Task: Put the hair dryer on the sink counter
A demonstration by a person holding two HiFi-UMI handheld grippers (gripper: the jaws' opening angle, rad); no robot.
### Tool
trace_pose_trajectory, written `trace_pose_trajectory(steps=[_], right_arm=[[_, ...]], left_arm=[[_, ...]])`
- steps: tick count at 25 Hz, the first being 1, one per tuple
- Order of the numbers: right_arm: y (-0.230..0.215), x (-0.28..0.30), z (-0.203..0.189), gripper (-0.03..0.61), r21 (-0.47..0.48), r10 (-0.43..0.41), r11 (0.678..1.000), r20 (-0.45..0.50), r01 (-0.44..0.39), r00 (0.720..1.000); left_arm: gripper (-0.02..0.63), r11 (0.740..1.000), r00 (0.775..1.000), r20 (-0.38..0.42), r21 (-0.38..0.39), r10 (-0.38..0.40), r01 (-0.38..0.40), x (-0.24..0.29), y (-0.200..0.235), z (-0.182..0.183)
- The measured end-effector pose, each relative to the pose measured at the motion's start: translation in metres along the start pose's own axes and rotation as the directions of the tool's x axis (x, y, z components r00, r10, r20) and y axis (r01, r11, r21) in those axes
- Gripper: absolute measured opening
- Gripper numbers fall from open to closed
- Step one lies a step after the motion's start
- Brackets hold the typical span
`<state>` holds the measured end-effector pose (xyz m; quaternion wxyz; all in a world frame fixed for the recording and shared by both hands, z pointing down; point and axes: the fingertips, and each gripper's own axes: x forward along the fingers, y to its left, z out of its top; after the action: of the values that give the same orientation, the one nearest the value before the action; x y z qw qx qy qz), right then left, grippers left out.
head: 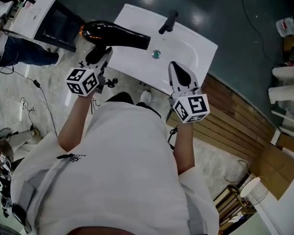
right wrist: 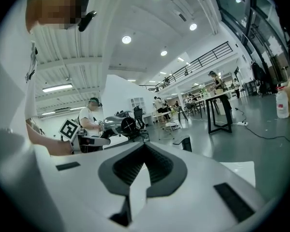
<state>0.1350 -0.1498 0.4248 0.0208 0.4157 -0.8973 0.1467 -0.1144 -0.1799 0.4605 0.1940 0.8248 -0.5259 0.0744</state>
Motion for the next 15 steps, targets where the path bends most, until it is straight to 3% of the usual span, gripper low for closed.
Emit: trace_pose_trajectory(steps=[15], right_arm=[[-0.010, 0.017, -0.004, 0.008, 0.012, 0.006, 1.000, -0.025, -0.005, 1.000]], left_arm=[[0.179, 1.000, 1.000, -0.014, 0.006, -0.002, 0.002, 0.020, 0.010, 0.008]])
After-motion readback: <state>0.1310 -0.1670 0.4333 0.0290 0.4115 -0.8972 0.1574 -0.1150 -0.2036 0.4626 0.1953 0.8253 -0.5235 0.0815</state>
